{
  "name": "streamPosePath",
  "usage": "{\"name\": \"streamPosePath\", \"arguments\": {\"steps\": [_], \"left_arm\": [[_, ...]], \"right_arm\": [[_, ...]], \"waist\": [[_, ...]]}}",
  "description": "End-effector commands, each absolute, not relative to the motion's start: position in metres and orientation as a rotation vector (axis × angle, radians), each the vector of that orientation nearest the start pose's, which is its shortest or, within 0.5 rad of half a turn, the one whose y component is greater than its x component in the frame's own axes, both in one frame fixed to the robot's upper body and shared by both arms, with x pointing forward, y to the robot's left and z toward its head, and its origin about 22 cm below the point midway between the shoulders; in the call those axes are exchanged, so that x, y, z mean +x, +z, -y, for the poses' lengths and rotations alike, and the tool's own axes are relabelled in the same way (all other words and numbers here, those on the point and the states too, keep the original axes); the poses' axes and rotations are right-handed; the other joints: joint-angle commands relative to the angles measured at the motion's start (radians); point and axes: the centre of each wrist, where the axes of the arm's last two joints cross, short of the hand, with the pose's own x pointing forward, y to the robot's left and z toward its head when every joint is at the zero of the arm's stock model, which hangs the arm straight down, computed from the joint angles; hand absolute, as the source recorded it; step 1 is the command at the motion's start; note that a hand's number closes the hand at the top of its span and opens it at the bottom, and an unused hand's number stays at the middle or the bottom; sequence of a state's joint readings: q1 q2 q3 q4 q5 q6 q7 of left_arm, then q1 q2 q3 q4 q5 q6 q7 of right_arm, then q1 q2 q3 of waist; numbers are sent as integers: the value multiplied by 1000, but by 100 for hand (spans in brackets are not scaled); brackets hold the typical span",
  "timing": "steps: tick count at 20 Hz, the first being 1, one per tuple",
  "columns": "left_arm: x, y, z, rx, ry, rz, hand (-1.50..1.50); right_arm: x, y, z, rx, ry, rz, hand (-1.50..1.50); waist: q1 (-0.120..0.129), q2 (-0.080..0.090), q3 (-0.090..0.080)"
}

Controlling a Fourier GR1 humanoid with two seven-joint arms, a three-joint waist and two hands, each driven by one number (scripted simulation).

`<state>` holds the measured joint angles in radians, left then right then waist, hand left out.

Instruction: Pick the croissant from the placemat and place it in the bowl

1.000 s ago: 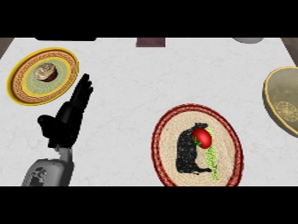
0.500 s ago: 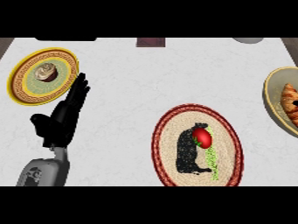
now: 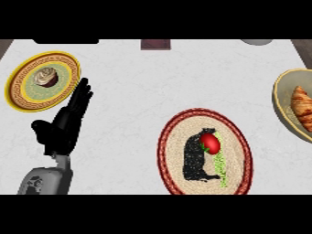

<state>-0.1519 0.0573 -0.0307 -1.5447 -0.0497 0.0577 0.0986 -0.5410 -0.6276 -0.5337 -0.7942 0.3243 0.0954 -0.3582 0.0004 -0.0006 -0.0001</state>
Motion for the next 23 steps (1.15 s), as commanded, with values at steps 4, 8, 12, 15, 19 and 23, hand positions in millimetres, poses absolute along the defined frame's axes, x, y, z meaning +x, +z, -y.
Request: {"name": "streamPosePath", "arguments": {"steps": [4, 8, 12, 15, 19, 23], "left_arm": [[266, 9, -207, 69, -93, 1595, 0], [279, 30, -213, 97, -102, 1602, 0], [273, 19, -226, 64, -113, 1598, 0], [275, 22, -217, 68, -117, 1598, 0], [260, 23, -215, 51, -117, 1581, 0], [279, 35, -201, 61, -117, 1599, 0]], "right_arm": [[298, 134, 512, -657, 52, 1690, -150], [273, 132, 533, -565, -11, 1700, -150], [247, 131, 561, -514, -17, 1699, -150], [231, 93, 561, -459, -24, 1725, -150], [209, 106, 582, -439, 29, 1715, -150], [203, 92, 580, -431, 36, 1723, -150]], "waist": [[-11, -3, -1], [-10, -3, 0], [-4, 0, 0], [-2, 1, 1], [2, 1, 1], [0, 1, 1]]}}
